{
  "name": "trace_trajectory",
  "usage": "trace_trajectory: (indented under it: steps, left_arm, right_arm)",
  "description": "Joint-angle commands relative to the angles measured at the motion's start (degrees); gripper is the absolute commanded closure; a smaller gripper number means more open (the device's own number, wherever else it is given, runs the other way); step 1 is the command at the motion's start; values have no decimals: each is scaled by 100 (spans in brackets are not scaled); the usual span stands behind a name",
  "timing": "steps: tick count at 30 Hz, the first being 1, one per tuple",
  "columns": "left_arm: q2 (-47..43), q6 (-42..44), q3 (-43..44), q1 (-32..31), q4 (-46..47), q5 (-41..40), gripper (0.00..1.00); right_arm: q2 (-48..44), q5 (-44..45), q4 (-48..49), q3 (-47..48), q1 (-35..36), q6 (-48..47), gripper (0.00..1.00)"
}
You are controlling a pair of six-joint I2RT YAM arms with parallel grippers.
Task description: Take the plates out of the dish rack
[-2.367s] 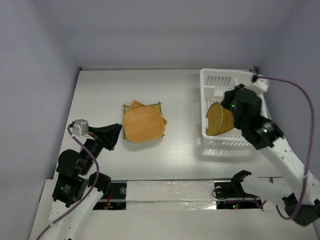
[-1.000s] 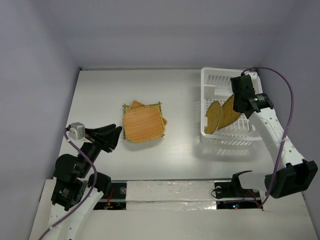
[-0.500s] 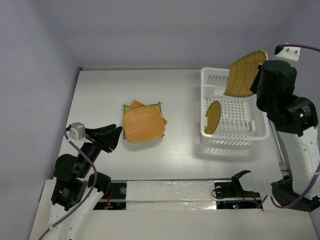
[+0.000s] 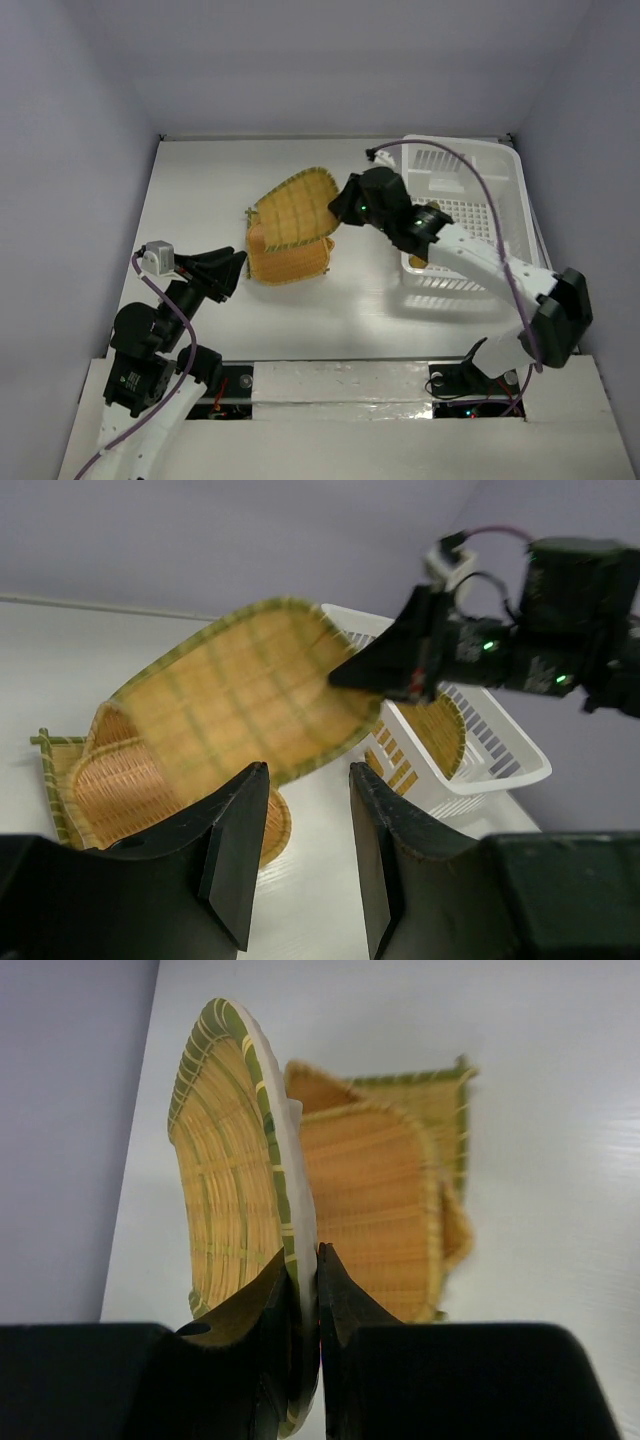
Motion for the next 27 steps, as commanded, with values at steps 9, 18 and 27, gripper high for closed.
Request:
trace_trajectory:
  steps: [9,18,27]
  left_arm:
    - [54,-36,3,-2,189,-69,65]
    - [54,-36,3,-2,197,-51,65]
    - [54,-36,3,-2,189,-51,65]
  right_arm:
    - [1106,-662,3343,-566,466,1705,100]
    - [1264,-662,3853,-1357,466,1969,100]
    - [1387,-548,4082,-1831,466,2197,100]
